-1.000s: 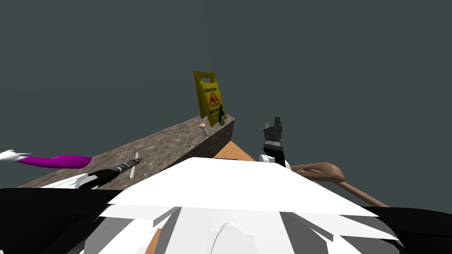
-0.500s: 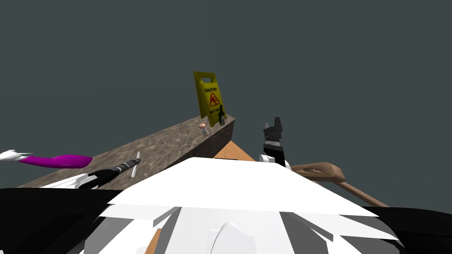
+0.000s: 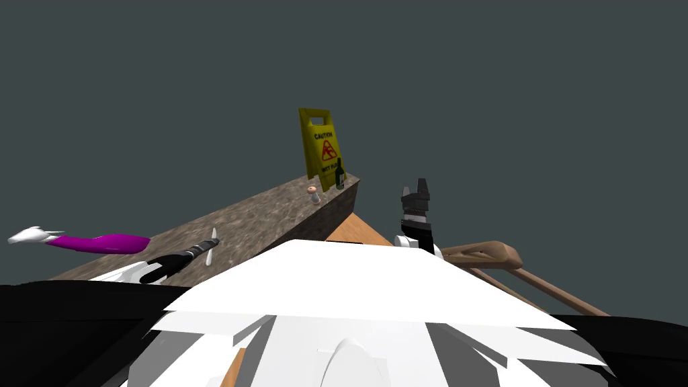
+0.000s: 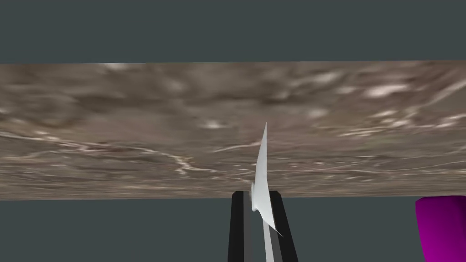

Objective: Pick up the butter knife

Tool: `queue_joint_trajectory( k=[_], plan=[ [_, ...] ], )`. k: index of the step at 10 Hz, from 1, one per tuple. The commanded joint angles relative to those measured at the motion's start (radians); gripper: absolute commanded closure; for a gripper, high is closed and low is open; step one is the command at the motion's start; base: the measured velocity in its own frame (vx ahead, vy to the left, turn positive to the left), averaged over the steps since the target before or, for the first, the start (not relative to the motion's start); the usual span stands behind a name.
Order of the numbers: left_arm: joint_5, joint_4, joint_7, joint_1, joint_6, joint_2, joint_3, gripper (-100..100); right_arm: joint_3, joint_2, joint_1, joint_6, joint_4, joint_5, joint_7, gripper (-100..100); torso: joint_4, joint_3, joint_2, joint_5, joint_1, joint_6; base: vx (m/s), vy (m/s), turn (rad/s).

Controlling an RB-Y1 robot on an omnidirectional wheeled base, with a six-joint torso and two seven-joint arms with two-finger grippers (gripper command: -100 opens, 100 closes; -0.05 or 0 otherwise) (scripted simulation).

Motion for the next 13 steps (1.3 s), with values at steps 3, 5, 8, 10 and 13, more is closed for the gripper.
queue_joint_trajectory(
  k=[3, 5, 8, 10, 13],
  plan=[
    [0.010, -0.074, -0.014, 0.001, 0.071, 0.000, 0.002, 100, 0.000, 0.000, 0.000, 0.000, 0.000, 0.000, 0.000, 0, -0.001, -0.003, -0.005, 0.001, -0.002, 0.002, -0.006, 0.013, 0.004],
    [0.057, -0.109, -0.067, 0.037, 0.114, -0.007, 0.032, 100, 0.000, 0.000, 0.000, 0.000, 0.000, 0.000, 0.000, 0, -0.002, -0.004, -0.008, 0.002, -0.003, 0.003, -0.020, 0.016, -0.019],
    [0.069, -0.192, -0.068, 0.048, 0.187, -0.007, 0.032, 100, 0.000, 0.000, 0.000, 0.000, 0.000, 0.000, 0.000, 0, -0.001, -0.002, -0.004, 0.002, 0.002, 0.001, -0.041, 0.050, 0.002],
    [0.121, -0.273, -0.116, 0.095, 0.242, -0.014, 0.062, 100, 0.000, 0.000, 0.000, 0.000, 0.000, 0.000, 0.000, 0, -0.001, -0.005, -0.008, 0.002, -0.002, 0.004, -0.017, 0.021, -0.020],
    [0.129, -0.369, -0.123, 0.095, 0.304, -0.014, 0.062, 100, 0.000, 0.000, 0.000, 0.000, 0.000, 0.000, 0.000, 0, -0.001, -0.003, -0.006, 0.004, 0.002, 0.003, -0.032, 0.043, 0.000]
  ],
)
